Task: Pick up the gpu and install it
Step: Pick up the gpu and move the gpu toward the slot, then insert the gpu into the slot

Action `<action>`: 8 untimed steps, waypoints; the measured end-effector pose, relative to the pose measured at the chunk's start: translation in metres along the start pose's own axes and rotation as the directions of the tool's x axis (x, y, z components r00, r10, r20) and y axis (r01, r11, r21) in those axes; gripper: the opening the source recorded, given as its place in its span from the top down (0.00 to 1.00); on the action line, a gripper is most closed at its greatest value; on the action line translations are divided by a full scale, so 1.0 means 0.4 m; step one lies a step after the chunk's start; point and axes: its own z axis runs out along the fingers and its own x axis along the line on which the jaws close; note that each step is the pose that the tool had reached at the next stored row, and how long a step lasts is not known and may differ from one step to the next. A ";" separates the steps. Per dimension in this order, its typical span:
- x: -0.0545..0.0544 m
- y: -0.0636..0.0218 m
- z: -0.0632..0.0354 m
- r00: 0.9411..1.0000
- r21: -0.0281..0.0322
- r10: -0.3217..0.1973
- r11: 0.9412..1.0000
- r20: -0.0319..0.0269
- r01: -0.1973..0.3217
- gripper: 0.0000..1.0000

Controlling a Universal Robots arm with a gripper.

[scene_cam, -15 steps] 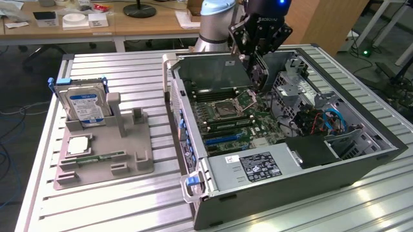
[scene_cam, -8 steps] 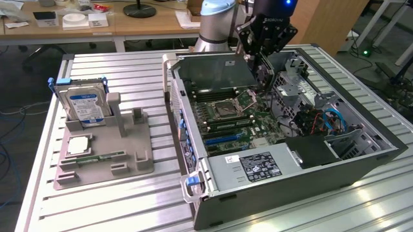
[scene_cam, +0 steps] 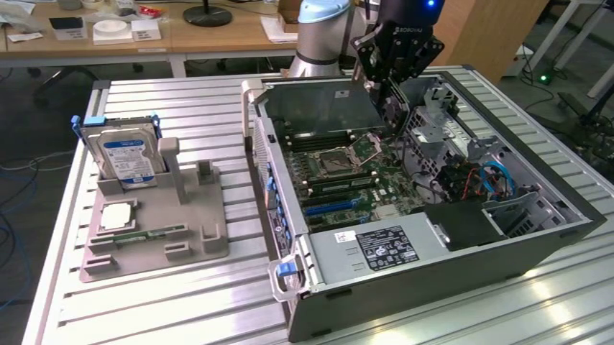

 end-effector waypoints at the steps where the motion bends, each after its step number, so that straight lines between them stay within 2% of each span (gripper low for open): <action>1: 0.000 0.000 0.000 1.000 0.000 0.000 1.000 0.000 0.000 0.73; 8: 0.000 0.000 0.000 1.000 0.000 0.000 1.000 0.000 0.000 0.73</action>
